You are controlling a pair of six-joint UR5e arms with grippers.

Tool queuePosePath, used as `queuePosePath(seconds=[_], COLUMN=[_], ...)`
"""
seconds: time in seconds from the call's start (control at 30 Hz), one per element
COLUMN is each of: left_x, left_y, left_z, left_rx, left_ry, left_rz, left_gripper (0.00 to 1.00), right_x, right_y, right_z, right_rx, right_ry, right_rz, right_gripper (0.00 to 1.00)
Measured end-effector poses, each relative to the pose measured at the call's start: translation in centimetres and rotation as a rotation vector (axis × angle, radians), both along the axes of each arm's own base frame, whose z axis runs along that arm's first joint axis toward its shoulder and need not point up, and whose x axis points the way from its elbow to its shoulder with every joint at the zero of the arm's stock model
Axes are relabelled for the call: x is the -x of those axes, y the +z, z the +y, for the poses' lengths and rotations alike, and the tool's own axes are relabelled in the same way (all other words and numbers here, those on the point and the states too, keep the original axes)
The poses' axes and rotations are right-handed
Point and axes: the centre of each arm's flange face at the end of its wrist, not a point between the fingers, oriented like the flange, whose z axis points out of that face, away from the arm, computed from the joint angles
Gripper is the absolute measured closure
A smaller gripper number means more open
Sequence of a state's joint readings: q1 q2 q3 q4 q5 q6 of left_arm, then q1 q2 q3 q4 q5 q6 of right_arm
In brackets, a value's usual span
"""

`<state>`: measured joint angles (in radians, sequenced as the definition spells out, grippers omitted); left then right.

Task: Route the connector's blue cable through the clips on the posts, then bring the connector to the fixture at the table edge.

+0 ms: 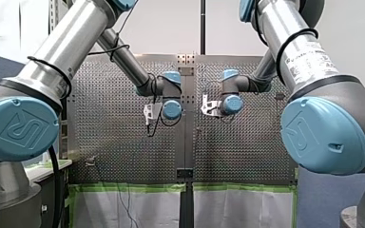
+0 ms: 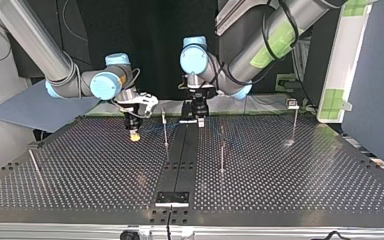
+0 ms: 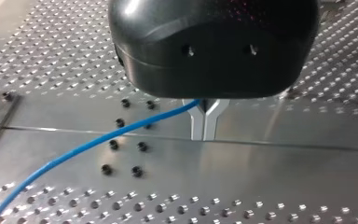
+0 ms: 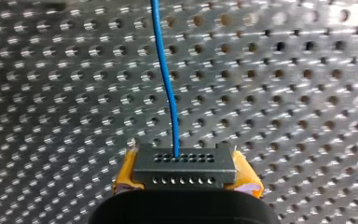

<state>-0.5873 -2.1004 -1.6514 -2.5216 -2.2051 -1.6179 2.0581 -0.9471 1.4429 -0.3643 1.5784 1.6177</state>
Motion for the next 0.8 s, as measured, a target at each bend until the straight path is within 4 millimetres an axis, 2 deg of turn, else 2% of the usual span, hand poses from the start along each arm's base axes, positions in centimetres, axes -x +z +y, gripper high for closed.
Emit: queuePosePath(seconds=[0.27,0.63,0.8], left_x=[1.6,3.1,3.4], left_y=[-2.1,-3.2,-3.6], left_z=[-0.4,-1.1,-1.0], left_rx=[-0.019,-0.027,-0.028], left_ry=[-0.032,-0.058,-0.06], left_rz=[0.024,0.033,0.034], left_gripper=[1.0,1.0,1.0], right_x=[0.6,1.4,1.8], right_y=[-1.1,0.7,0.4], right_z=[1.7,4.1,4.8], right_rx=[-0.018,0.015,0.018], right_ry=[-0.007,-0.008,-0.01], right_rz=[0.034,0.014,-0.003], right_gripper=[1.0,1.0,1.0])
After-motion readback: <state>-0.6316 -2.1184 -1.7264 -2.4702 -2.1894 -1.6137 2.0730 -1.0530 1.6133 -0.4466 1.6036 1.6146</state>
